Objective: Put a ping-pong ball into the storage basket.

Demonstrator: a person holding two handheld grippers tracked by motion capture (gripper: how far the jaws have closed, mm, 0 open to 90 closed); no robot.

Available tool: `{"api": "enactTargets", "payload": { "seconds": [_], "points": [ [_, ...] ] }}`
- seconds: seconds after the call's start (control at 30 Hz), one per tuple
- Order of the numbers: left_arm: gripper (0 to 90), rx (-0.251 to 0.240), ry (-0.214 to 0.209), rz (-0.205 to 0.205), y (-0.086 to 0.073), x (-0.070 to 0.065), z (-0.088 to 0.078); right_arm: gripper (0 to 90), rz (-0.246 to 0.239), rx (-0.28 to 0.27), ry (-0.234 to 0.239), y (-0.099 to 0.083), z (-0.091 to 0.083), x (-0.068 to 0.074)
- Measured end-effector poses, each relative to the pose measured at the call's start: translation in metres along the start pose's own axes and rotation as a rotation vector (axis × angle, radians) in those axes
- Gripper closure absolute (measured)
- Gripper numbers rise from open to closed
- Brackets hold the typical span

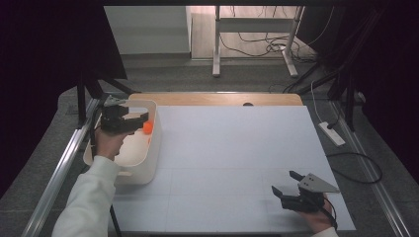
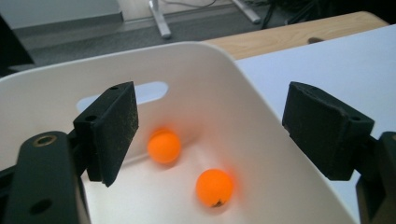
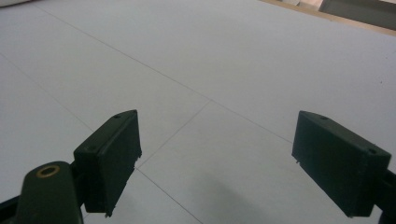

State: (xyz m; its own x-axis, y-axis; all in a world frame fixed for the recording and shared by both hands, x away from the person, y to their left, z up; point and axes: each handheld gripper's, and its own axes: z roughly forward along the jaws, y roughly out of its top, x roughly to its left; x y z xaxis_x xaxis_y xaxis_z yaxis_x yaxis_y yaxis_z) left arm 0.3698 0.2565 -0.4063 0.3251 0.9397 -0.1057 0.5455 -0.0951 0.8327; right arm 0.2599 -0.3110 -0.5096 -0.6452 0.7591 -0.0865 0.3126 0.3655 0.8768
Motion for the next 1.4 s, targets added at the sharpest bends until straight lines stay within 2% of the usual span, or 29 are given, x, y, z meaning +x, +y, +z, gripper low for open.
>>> {"api": "enactTargets", "payload": {
  "seconds": [0.23, 0.37, 0.7, 0.87, 1.03, 1.27, 1.4],
  "points": [
    [18.9, -0.054, -0.054, 0.034, 0.003, -0.013, -0.009, 15.3, 0.001, 0.001, 0.0, 0.0, 0.0, 0.0],
    [18.9, -0.091, -0.124, 0.045, 0.004, -0.021, -0.015, 15.3, -0.001, 0.002, -0.003, 0.0, 0.0, 0.0],
    [19.0, -0.13, -0.187, 0.109, 0.007, -0.048, -0.027, 15.3, -0.003, 0.001, -0.001, 0.0, -0.001, 0.001],
    [19.3, -0.155, -0.222, 0.128, 0.008, -0.06, -0.031, 15.3, 0.002, -0.002, -0.008, 0.0, -0.002, 0.0],
    [19.8, -0.169, -0.256, 0.157, 0.007, -0.072, -0.035, 15.3, -0.001, -0.003, -0.009, 0.0, -0.003, -0.001],
    [20.5, -0.171, -0.343, 0.18, -0.001, -0.092, -0.037, 15.3, -0.002, -0.002, -0.007, 0.0, -0.002, 0.0],
    [20.4, -0.158, -0.382, 0.207, -0.008, -0.104, -0.038, 15.3, -0.002, -0.002, -0.006, 0.0, -0.002, 0.0]
  ]
}}
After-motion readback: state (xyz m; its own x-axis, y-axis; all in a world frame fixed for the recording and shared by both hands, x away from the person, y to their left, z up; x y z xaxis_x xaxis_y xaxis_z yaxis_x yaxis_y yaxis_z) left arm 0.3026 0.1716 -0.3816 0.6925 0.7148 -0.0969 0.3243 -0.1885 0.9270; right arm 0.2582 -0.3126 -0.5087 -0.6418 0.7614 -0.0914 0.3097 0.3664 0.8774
